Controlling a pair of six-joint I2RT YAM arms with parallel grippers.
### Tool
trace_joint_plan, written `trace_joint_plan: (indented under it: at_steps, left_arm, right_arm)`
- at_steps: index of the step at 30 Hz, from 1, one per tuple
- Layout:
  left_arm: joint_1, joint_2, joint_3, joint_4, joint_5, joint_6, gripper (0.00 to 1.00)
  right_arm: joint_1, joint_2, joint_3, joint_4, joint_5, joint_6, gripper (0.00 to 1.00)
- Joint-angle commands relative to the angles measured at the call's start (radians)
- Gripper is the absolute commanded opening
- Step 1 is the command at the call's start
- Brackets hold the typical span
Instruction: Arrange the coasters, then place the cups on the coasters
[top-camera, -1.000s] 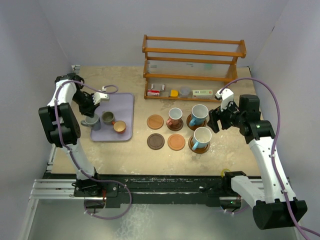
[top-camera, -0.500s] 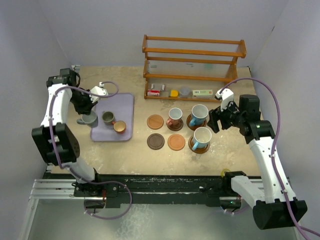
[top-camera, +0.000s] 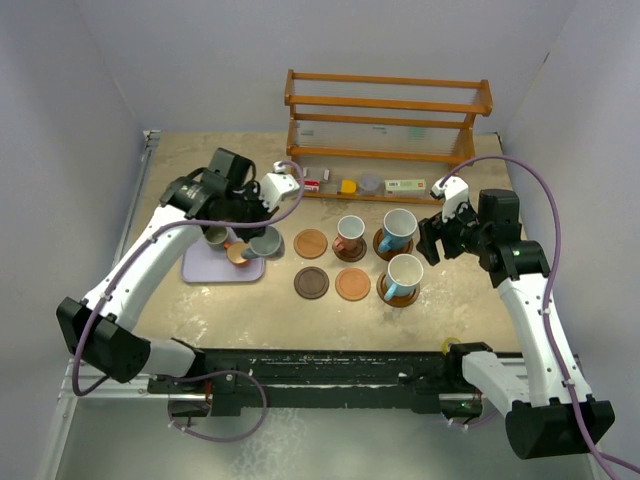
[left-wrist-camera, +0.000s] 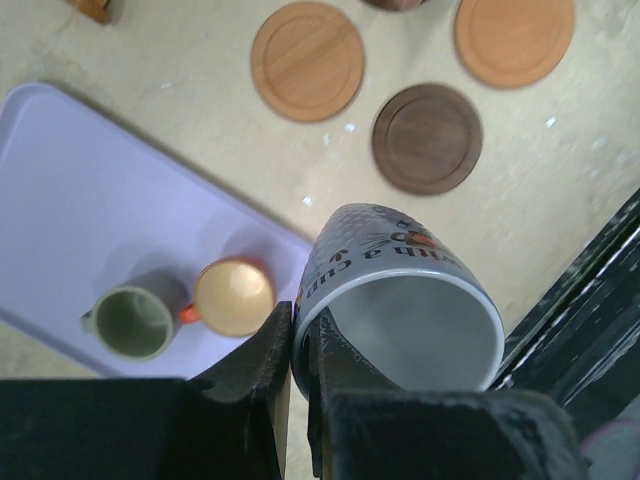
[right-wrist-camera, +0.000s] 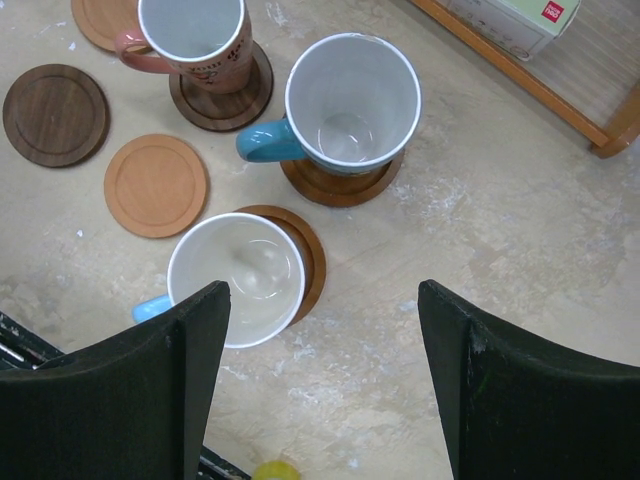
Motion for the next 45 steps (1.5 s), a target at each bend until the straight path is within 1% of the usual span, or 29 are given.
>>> trace_joint_plan:
  at_steps: [1,8,13,16,20,26,34,39,45]
  left_arm:
    - [-0.109,0.039,0.027,0.147,-0.051,-0.256,0.03]
    - [-0.278,0.151,0.058,0.257,-0.106,-0.391,0.03]
    - [-0.354,0.248,0.091,0.307,-0.152,-0.466,0.03]
    - [-0.385,0.293,0.099,0.347,-0.147,-0.515,0.03]
    - [-0.421,0.371,0.133,0.36,-0.154,-0.573,0.03]
    - [-0.448,0.459,0.184,0.37,-0.18,-0.63,0.03]
    - [-0.463,0.564,0.264,0.309,-0.155,-0.656,0.03]
    - [-0.466,0.577,0.26,0.292,-0.154,-0.656,0.03]
    - [-0.467,0.557,0.219,0.296,-0.156,-0.652,0.03]
  right_arm:
    - [-0.004,-0.004,0.002,0.025,0.038,0.006,0.78]
    - [-0.009,-0.001,0.002,0.033,0.068,0.002,0.78]
    - [-0.028,-0.005,0.002,0.039,0.077,0.001,0.78]
    - [-0.045,-0.009,0.002,0.038,0.073,0.003,0.78]
    - [-0.063,-0.015,0.002,0.038,0.071,0.004,0.78]
    - [-0.075,-0.024,0.002,0.038,0.07,0.008,0.78]
    - [-0.076,-0.031,0.002,0.037,0.066,0.009,0.78]
    - [-0.078,-0.033,0.002,0.037,0.06,0.008,0.78]
    - [-0.078,-0.029,0.002,0.036,0.059,0.009,0.79]
